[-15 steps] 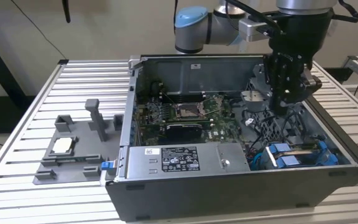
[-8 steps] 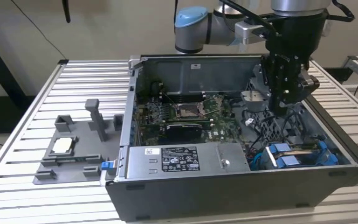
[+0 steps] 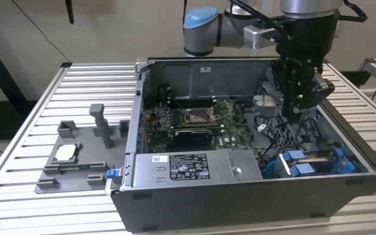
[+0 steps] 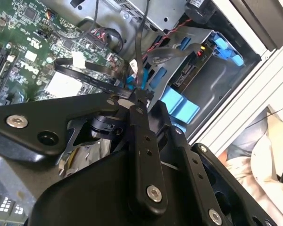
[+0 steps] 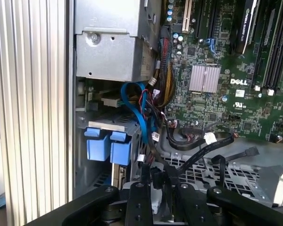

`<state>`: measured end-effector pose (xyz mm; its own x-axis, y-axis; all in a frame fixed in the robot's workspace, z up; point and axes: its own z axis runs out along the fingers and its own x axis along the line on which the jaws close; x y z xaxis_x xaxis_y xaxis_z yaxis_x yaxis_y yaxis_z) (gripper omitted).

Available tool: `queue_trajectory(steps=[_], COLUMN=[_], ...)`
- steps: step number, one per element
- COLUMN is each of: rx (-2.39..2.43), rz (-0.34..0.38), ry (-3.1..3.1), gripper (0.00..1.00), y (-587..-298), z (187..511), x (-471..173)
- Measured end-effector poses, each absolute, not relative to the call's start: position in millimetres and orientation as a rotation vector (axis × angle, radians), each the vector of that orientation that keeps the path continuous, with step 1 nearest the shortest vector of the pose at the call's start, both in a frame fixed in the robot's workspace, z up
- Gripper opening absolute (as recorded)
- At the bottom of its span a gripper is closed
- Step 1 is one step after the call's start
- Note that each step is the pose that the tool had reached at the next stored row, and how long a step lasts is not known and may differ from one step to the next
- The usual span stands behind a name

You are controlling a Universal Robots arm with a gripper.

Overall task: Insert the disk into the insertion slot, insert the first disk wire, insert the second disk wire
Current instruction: 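Insert the second disk wire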

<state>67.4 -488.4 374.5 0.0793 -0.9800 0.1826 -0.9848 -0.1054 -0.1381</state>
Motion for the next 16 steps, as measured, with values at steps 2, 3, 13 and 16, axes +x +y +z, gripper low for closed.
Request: queue_trajectory(steps=[2,3,13,16], rx=[2.296,2.298,2.31,2.307], rz=[0.363,0.366,0.389,0.402], ry=[-2.084,-2.083,-2.082,-2.079], gripper=[0.27,0.27,0.27,0.27], y=[-488,-488,-488,-487], z=[375,375,374,373], x=[65,63,54,54])
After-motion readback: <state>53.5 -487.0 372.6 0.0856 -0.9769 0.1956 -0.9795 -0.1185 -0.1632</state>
